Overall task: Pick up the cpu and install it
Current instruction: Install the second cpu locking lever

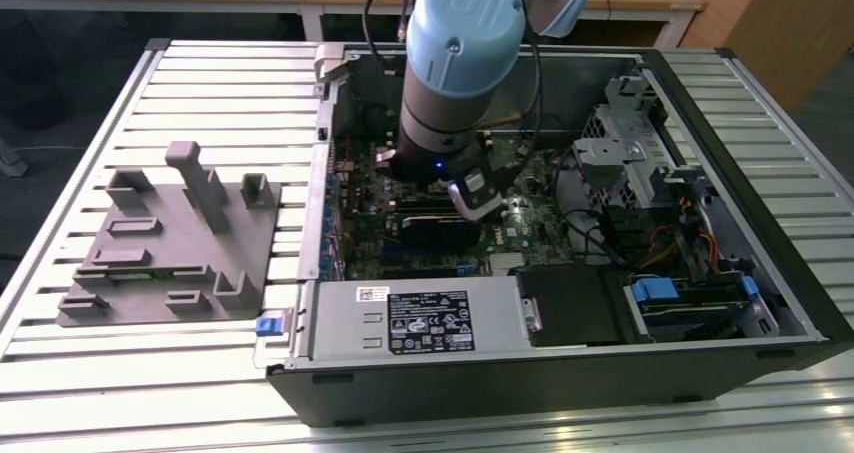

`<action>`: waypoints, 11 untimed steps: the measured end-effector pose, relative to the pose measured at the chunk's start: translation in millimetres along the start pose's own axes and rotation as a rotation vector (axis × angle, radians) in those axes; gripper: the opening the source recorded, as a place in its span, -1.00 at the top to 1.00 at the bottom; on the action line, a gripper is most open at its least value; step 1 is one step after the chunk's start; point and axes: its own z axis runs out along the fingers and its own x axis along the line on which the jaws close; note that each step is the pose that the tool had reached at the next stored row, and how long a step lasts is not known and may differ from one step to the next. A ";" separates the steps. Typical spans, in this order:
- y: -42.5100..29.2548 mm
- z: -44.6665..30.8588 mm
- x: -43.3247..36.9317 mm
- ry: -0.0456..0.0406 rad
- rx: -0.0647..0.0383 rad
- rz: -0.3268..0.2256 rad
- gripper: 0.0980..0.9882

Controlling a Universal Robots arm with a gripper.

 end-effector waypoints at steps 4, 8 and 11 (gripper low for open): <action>2.1 -5.1 0.1 -0.0001 0.000 0.000 0.98; 4.1 -10.2 0.3 -0.0001 0.000 0.000 0.98; 4.9 -12.2 0.4 -0.0001 0.000 0.000 0.98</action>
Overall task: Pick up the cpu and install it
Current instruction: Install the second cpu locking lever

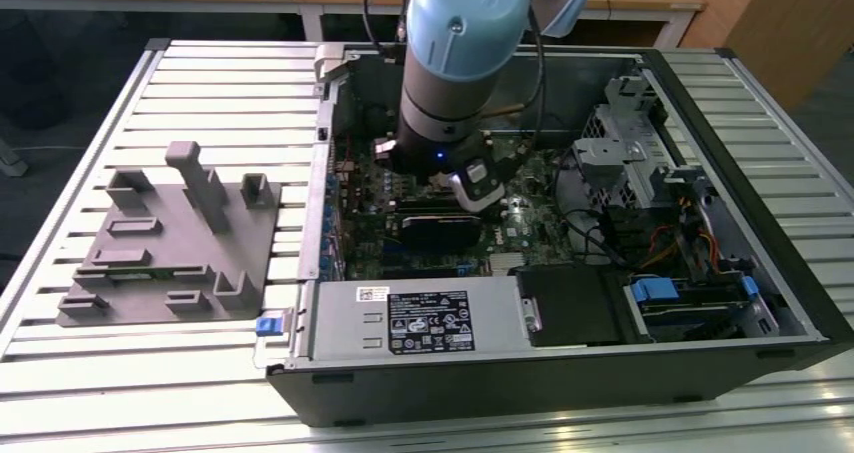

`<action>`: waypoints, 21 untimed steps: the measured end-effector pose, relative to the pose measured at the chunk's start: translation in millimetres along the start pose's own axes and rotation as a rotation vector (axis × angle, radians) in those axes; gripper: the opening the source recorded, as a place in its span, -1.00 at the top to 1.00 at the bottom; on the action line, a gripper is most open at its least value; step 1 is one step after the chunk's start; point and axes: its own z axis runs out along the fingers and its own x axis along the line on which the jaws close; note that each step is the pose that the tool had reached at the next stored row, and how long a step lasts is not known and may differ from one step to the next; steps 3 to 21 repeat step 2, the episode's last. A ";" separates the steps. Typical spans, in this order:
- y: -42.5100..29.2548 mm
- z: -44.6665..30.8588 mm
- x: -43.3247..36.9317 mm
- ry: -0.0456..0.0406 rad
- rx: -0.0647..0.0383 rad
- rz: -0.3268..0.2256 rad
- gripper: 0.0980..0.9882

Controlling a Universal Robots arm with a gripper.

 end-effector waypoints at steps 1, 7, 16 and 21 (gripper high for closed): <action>0.3 -0.6 0.0 0.0001 0.000 0.000 0.98; 0.5 -1.2 0.0 0.0001 0.000 0.000 0.98; 0.5 -1.2 0.0 0.0001 0.000 0.000 0.98; 0.5 -1.2 0.0 0.0001 0.000 0.000 0.98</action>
